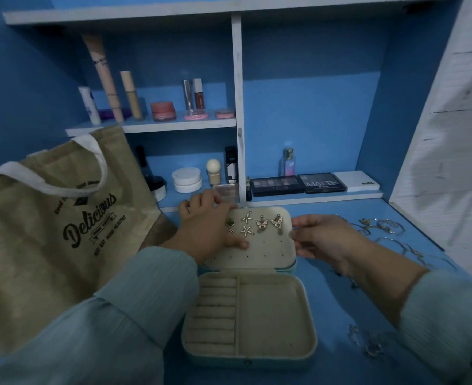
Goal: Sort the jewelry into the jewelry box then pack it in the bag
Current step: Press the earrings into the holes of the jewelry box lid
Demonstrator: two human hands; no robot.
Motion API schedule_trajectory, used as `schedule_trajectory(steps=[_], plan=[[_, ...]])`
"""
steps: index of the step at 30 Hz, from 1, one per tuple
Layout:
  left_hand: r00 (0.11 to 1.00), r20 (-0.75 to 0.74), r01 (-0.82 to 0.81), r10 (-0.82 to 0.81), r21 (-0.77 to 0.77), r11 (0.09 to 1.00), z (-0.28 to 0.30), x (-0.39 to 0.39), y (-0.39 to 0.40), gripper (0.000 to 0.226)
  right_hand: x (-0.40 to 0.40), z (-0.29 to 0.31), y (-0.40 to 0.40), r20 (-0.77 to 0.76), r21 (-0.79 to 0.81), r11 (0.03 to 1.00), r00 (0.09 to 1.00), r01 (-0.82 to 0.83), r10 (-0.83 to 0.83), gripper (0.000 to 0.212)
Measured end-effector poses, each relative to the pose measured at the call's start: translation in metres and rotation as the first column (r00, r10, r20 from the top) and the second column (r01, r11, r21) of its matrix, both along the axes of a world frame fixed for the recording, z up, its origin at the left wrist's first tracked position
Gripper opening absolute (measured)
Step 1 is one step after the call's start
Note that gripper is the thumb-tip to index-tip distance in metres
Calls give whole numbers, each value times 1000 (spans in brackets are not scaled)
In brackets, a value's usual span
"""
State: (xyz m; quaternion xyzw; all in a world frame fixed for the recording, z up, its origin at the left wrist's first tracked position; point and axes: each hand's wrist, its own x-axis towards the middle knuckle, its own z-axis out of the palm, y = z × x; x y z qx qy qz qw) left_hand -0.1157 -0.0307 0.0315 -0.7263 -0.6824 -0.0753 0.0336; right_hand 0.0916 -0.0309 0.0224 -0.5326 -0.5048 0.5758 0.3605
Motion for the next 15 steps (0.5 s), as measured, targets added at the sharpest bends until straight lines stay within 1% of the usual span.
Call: schedule_trajectory(steps=[2, 5, 11, 15], plan=[[1000, 30, -8, 8, -7, 1000, -2, -1, -1, 92, -2, -3, 0, 45, 10, 1000, 999, 3, -4, 21], [995, 92, -41, 47, -59, 997, -6, -5, -4, 95, -4, -6, -1, 117, 16, 1000, 993, 1, -3, 27], [968, 146, -180, 202, -151, 972, -16, -18, -22, 94, -7, -10, -2, 173, 24, 1000, 985, 11, -15, 26], [957, 125, -227, 263, -245, 943, -18, -20, -37, 77, -10, -11, -3, 224, 34, 999, 974, 24, -31, 23]])
